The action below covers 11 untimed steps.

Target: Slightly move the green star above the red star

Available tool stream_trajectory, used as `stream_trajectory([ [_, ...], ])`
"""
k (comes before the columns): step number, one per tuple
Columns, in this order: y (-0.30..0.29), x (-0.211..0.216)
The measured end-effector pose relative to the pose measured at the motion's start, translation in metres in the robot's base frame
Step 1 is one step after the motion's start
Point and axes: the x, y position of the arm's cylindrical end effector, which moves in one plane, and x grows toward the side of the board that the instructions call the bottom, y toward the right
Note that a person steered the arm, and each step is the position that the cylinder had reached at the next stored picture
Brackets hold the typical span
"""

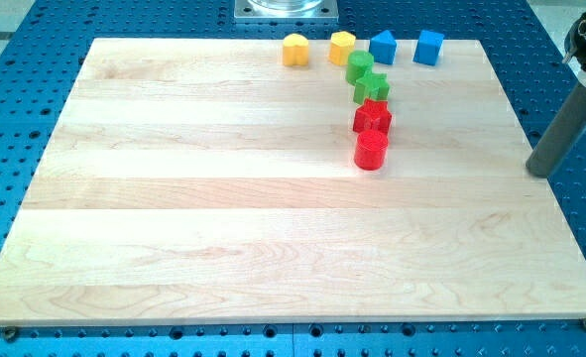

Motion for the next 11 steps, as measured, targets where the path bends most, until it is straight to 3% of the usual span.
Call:
stream_trajectory([
  [3, -0.043, -0.066],
  [5, -0.127, -0.121],
  [9, -0.170, -0.136],
  [10, -0.168, -0.136],
  [11, -0.127, -0.123],
])
